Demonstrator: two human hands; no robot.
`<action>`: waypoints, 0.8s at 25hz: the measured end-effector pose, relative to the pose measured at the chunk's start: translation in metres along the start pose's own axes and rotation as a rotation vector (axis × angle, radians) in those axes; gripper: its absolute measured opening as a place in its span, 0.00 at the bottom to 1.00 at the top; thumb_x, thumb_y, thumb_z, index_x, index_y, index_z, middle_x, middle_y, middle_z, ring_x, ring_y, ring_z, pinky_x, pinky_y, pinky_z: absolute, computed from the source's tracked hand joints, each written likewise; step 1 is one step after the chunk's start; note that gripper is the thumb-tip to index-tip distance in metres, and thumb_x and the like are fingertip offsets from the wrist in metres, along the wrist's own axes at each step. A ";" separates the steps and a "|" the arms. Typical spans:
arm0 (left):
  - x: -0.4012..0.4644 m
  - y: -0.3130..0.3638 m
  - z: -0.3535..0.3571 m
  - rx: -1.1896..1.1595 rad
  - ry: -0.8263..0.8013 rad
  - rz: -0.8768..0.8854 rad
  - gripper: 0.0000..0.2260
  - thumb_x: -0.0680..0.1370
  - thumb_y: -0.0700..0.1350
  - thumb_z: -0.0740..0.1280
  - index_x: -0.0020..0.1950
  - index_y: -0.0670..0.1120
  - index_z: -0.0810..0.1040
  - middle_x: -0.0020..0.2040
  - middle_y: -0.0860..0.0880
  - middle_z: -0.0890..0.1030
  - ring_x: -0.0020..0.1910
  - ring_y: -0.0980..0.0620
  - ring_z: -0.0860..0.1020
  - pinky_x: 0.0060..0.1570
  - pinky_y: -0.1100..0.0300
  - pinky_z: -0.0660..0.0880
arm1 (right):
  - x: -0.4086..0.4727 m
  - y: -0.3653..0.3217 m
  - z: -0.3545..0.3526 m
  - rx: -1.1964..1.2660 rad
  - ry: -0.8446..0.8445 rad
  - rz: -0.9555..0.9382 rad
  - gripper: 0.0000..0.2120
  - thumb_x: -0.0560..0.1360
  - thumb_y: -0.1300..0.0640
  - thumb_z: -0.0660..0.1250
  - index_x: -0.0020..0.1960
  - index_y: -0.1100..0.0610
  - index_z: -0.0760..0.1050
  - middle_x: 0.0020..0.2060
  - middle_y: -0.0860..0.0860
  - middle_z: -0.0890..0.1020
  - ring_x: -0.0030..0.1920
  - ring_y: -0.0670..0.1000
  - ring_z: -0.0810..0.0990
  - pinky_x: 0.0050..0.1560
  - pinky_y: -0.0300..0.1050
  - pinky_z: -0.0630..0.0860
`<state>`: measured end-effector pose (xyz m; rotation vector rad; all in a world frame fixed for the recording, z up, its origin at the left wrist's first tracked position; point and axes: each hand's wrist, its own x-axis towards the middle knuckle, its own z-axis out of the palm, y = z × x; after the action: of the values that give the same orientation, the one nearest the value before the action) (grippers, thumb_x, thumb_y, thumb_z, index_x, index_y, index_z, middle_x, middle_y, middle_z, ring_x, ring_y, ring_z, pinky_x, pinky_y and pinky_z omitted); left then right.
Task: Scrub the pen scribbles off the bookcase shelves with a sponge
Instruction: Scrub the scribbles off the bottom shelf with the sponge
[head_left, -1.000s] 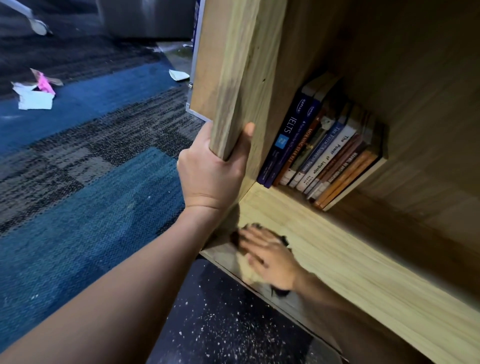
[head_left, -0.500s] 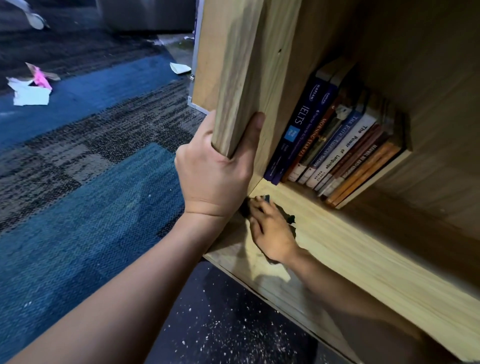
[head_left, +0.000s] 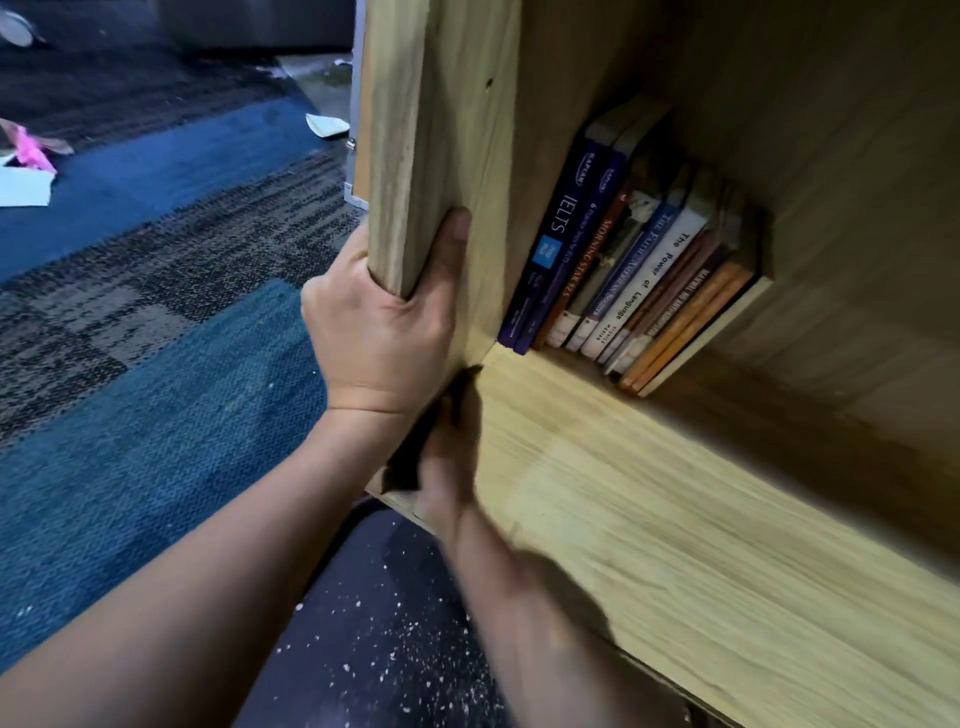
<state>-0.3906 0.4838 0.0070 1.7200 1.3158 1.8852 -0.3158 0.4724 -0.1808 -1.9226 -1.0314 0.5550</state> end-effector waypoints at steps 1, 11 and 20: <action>0.000 0.001 0.000 0.003 -0.001 -0.003 0.26 0.76 0.60 0.62 0.32 0.38 0.73 0.30 0.47 0.71 0.30 0.39 0.74 0.30 0.47 0.69 | -0.032 -0.011 0.013 0.060 0.009 0.004 0.25 0.75 0.41 0.58 0.71 0.45 0.67 0.64 0.45 0.73 0.64 0.48 0.72 0.70 0.53 0.65; 0.001 0.001 -0.001 0.022 -0.013 0.009 0.25 0.76 0.60 0.62 0.31 0.39 0.70 0.30 0.47 0.69 0.28 0.39 0.72 0.28 0.46 0.68 | -0.044 -0.063 -0.026 0.329 -0.014 0.142 0.16 0.81 0.61 0.58 0.67 0.57 0.74 0.59 0.53 0.80 0.59 0.51 0.78 0.52 0.32 0.75; 0.001 0.002 -0.003 -0.009 -0.044 -0.074 0.23 0.75 0.62 0.62 0.32 0.45 0.65 0.26 0.52 0.65 0.28 0.39 0.71 0.28 0.50 0.66 | 0.017 0.018 -0.027 -0.430 -0.128 -0.205 0.34 0.71 0.54 0.66 0.75 0.50 0.60 0.73 0.46 0.65 0.73 0.52 0.62 0.75 0.49 0.59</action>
<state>-0.3926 0.4822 0.0088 1.6745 1.3337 1.7995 -0.2796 0.4690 -0.1815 -2.1320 -1.5076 0.3623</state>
